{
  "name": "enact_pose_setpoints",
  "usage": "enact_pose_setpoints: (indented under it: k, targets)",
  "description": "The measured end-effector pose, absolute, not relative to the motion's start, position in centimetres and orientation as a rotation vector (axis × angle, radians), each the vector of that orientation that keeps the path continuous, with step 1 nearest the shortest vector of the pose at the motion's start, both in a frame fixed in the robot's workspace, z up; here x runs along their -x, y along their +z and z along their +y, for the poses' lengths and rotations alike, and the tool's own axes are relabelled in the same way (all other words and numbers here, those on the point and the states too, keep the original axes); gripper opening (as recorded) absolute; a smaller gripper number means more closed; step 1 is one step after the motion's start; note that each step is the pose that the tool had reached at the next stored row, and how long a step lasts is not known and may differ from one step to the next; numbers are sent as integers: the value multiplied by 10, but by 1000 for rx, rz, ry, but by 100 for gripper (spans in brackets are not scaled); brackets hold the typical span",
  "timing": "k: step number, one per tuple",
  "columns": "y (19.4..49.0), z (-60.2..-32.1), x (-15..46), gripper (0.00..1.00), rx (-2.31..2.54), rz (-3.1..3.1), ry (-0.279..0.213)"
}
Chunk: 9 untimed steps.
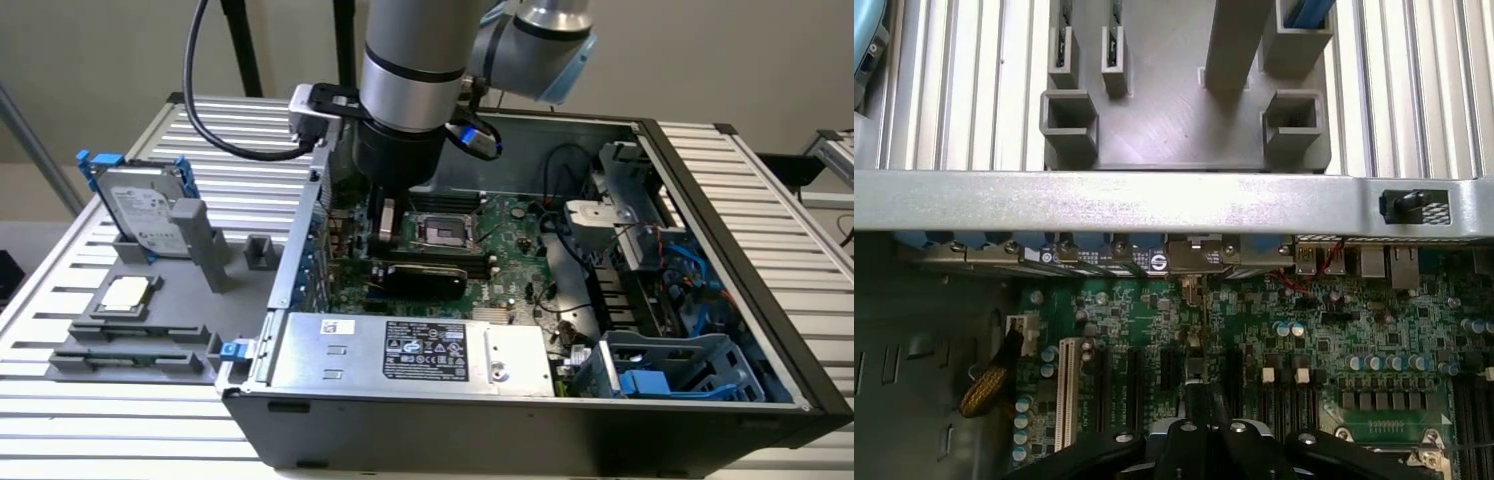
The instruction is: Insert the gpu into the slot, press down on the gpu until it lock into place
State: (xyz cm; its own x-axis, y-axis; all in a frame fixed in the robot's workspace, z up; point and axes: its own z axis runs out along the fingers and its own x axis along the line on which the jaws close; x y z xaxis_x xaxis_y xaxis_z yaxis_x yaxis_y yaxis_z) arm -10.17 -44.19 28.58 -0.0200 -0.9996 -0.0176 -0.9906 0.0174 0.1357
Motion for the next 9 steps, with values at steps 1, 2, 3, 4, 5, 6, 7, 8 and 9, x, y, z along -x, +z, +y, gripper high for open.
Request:
enact_pose_setpoints:
  k: [1, 2, 3, 4, 5, 6, 7, 8, 9]
  targets:
    - [287, -442, 101, 11, -2140, -2180, -168]
    - [287, -442, 101, 11, -2140, -2180, -168]
    - [287, -442, 101, 11, -2140, -2180, -169]
    - [287, -442, 101, 11, -2140, -2180, -169]
    - [287, -442, 101, 11, -2140, -2180, -169]
    - [287, -442, 101, 11, -2140, -2180, -169]
    - [287, -442, 101, 11, -2140, -2180, -169]
    - [287, -442, 101, 11, -2140, -2180, -169]
    - [287, -442, 101, 11, -2140, -2180, -169]
